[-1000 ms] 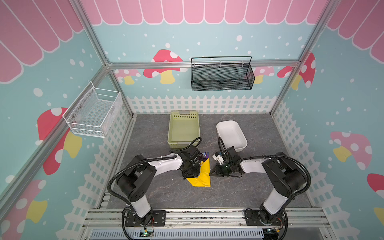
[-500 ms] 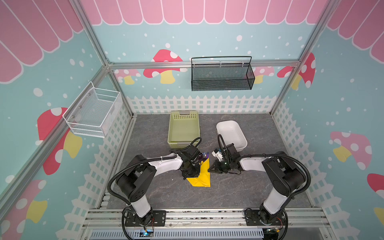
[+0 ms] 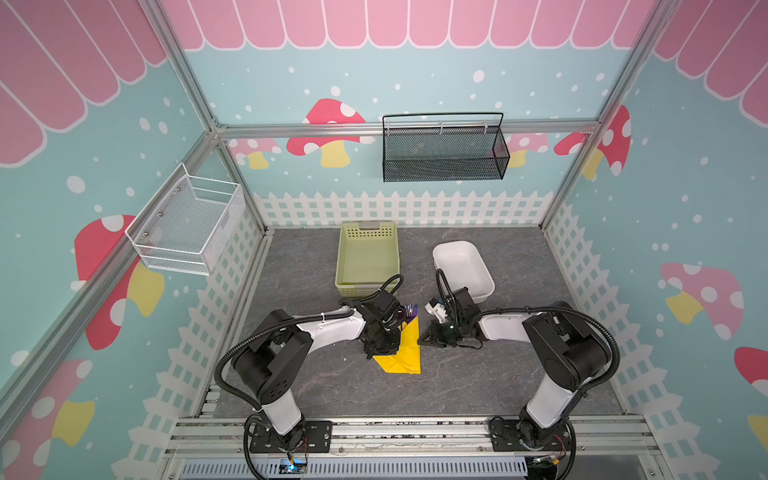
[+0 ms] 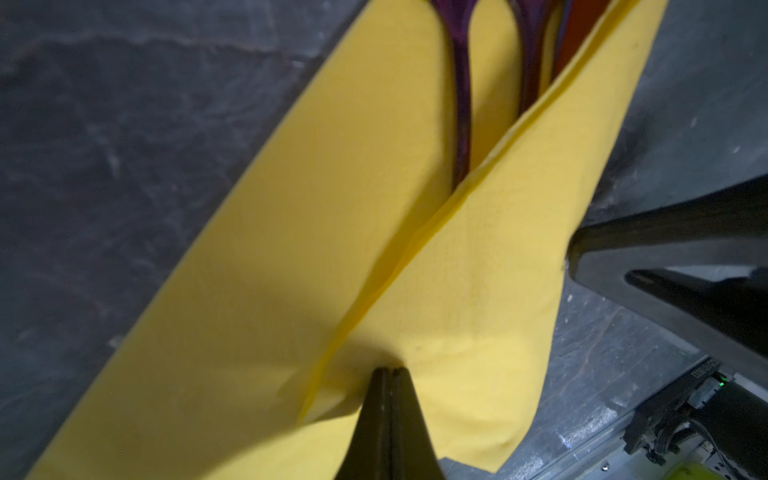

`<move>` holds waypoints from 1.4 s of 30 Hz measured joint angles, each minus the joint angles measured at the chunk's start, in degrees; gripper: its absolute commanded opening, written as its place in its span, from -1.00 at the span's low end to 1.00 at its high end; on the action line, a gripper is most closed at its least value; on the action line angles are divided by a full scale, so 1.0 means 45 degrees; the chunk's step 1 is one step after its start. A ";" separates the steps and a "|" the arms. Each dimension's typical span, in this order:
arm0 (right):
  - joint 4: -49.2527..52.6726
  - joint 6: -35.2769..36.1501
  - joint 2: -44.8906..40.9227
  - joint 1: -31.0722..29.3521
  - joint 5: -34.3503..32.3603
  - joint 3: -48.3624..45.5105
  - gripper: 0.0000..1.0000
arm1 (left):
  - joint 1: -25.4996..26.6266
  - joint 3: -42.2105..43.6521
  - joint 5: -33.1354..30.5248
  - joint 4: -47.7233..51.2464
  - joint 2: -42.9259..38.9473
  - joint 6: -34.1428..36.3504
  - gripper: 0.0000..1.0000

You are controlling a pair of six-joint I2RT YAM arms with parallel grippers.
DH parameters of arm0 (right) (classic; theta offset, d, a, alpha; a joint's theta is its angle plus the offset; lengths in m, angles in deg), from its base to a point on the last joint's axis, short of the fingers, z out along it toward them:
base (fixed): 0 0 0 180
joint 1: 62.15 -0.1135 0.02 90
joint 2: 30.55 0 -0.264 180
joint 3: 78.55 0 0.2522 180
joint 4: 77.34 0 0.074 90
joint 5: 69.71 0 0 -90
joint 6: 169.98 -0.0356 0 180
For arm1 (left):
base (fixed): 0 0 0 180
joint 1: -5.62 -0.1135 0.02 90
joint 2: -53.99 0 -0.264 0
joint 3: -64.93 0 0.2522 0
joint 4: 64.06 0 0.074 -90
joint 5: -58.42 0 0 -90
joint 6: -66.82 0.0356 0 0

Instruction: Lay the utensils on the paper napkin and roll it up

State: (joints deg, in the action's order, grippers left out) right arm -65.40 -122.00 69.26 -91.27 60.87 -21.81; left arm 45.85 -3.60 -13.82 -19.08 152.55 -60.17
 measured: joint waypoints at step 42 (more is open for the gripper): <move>0.0510 0.0675 0.1282 0.0321 -0.0146 0.1457 -1.00 | -0.0010 0.0000 -0.0253 0.0287 -0.0097 0.0083 -1.00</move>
State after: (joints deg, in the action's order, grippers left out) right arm -63.11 -118.96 75.03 -89.83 60.21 -15.25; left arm 45.81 -3.60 -14.96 -17.79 152.11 -59.80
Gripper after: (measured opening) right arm 0.054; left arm 0.047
